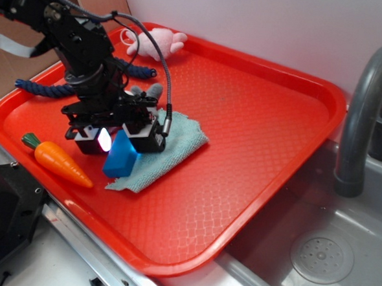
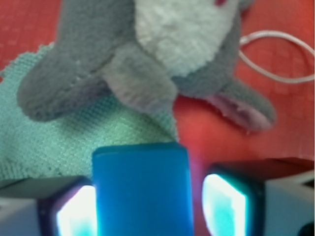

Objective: Grab the blue block.

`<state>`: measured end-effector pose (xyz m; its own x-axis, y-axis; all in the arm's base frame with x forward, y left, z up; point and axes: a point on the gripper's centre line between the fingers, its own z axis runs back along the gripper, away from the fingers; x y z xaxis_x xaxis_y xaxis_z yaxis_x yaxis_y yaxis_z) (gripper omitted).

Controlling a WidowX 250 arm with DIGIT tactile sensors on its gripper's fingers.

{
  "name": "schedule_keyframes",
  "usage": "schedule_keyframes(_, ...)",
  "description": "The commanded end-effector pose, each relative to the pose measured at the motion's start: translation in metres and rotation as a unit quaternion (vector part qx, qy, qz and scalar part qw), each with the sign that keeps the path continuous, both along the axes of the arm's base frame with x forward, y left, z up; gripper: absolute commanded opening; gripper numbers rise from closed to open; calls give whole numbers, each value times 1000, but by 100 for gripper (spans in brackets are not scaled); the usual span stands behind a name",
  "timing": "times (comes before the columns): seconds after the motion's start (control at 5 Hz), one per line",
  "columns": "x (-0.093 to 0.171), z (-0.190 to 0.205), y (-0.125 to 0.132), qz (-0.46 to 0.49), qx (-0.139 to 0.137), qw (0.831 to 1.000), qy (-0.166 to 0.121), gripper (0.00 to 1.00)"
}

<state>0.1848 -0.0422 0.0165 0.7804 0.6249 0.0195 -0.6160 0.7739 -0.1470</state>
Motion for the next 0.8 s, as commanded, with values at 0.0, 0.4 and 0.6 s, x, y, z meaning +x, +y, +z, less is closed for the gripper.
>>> schedule_keyframes(0.0,-1,14,-1,-17,7,1000,-5,0)
schedule_keyframes(0.4,14,113,11,-83,28,996,-5,0)
schedule_keyframes(0.6,14,149,4,-144,27,989,-13,0)
